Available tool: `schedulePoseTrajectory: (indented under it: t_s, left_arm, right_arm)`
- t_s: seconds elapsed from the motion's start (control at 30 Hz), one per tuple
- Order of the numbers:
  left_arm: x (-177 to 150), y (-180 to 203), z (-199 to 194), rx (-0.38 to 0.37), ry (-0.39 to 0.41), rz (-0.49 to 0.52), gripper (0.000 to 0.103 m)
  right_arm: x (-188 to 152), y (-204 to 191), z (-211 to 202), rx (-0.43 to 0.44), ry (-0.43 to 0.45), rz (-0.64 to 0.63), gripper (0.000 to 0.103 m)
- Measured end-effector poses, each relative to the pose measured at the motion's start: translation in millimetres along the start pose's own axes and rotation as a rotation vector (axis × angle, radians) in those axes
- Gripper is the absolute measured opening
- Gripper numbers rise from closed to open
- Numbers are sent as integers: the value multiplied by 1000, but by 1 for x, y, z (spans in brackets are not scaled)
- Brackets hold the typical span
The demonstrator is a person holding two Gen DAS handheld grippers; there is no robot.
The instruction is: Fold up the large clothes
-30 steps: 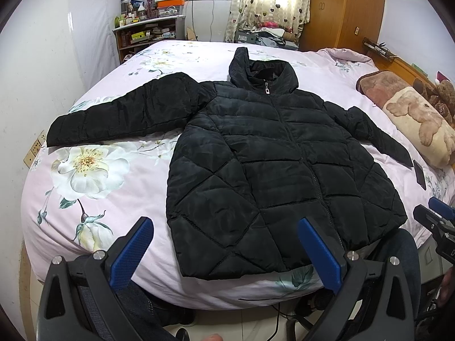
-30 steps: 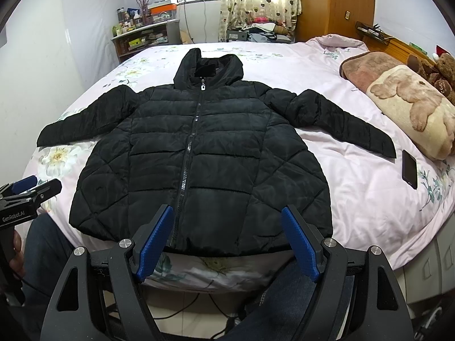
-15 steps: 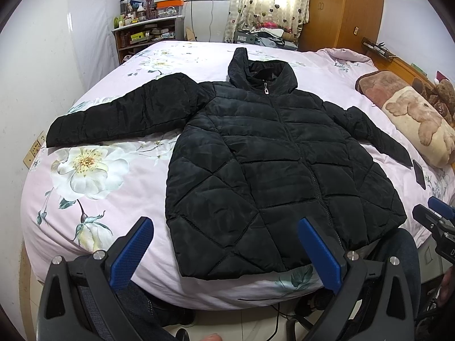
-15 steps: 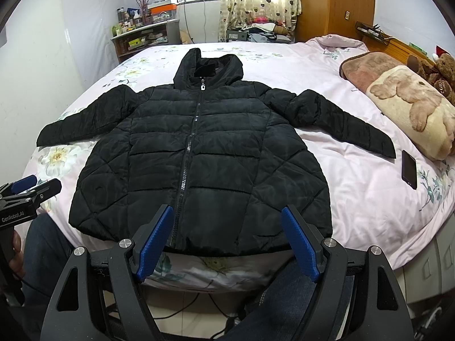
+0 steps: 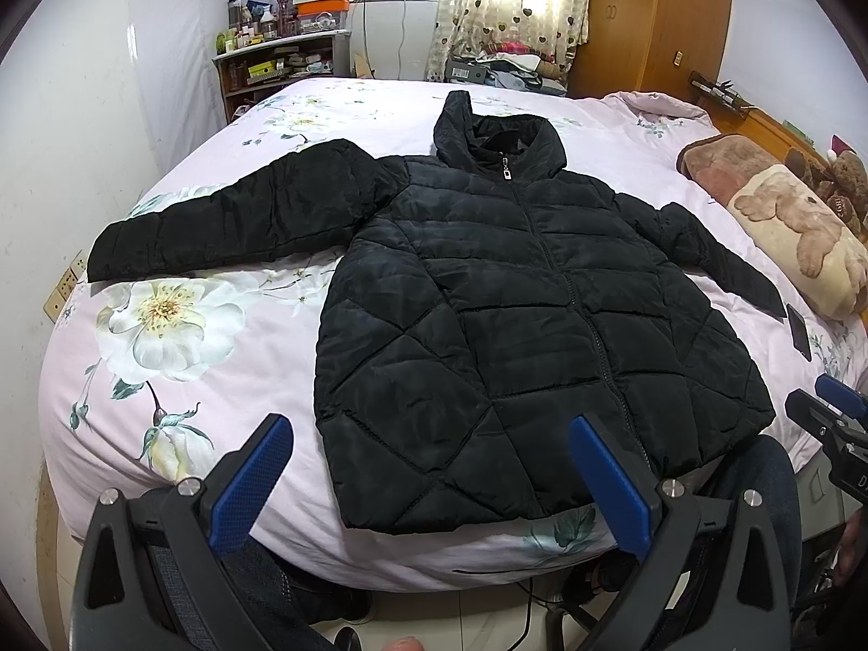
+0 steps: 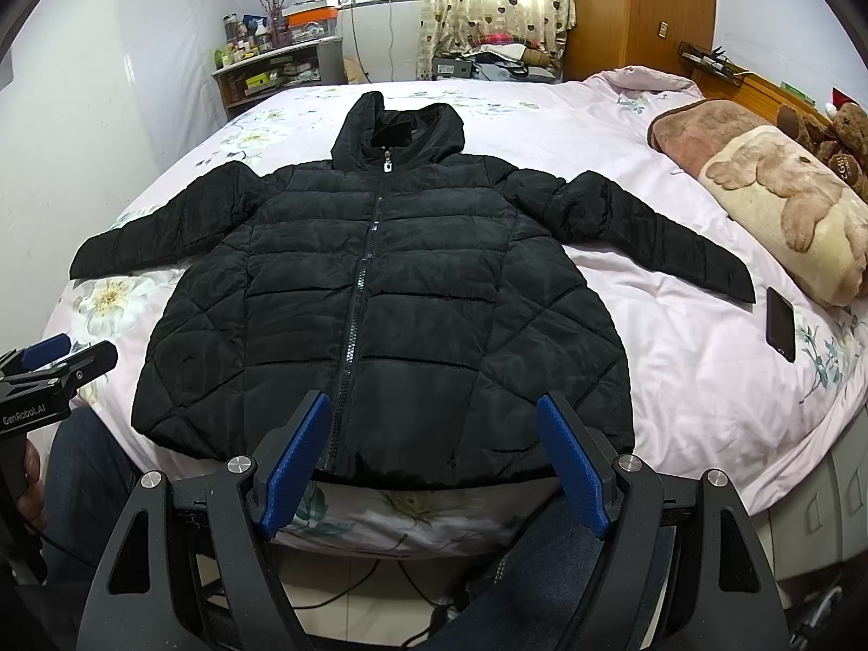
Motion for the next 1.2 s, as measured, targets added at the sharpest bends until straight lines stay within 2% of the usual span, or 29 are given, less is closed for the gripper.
schedulePoseTrajectory:
  t_s: [0.9, 1.2]
  left_arm:
    - [-2, 3, 3, -12, -9, 5, 103]
    - [3, -7, 17, -25, -17, -7, 103]
  right_arm:
    - [-1, 1, 4, -5, -11, -3, 78]
    - [10, 2, 15, -7, -10, -4, 78]
Point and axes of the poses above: each gripper's, at about its wrist camera, not at the fingertips, and z roughly the way its jaws point, y to its right, x to its top, the point moved 4 cm from there along z, roughly the way its jaws point, and after that the axes turned 2 degrees about z, right-handed, at the moved point
